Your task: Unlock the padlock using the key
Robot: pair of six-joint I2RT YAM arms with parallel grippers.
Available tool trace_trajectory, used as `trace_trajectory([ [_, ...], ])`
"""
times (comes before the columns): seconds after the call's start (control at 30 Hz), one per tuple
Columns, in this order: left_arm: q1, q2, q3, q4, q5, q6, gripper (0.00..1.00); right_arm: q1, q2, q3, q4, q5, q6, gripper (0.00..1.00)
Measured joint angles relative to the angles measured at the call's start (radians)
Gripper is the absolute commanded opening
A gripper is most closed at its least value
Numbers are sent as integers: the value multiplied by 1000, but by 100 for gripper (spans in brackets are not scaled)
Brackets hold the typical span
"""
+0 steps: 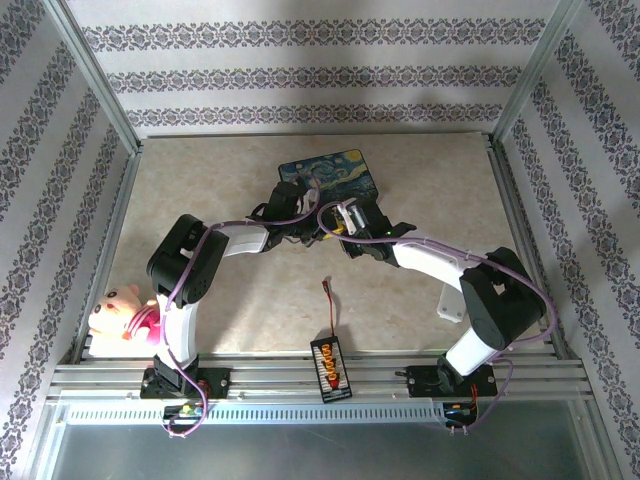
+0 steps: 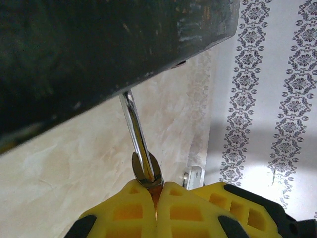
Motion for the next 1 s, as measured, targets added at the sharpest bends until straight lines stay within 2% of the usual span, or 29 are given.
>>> trace_trajectory([
  [0.17,0,0,0,0,0,0,0,5,17,16,-1,-1,-2,8],
  [0.5,0,2,7,-10,0,1,0,6,31,46,-37,0,-6,7],
  [0.53,0,2,7,-10,0,1,0,7,32,50,-42,0,-6,9],
  [0.6,0,2,7,-11,0,1,0,6,34,58,-51,0,-8,20],
  [0.7,0,2,7,-10,1,-1,0,6,31,63,-37,2,-18,31],
  [0.9,0,2,6,2,1,-30,0,6,-72,0,-23,2,-23,33],
  [1.0,0,2,6,9,2,-45,0,6,-135,-29,-27,5,-20,29],
])
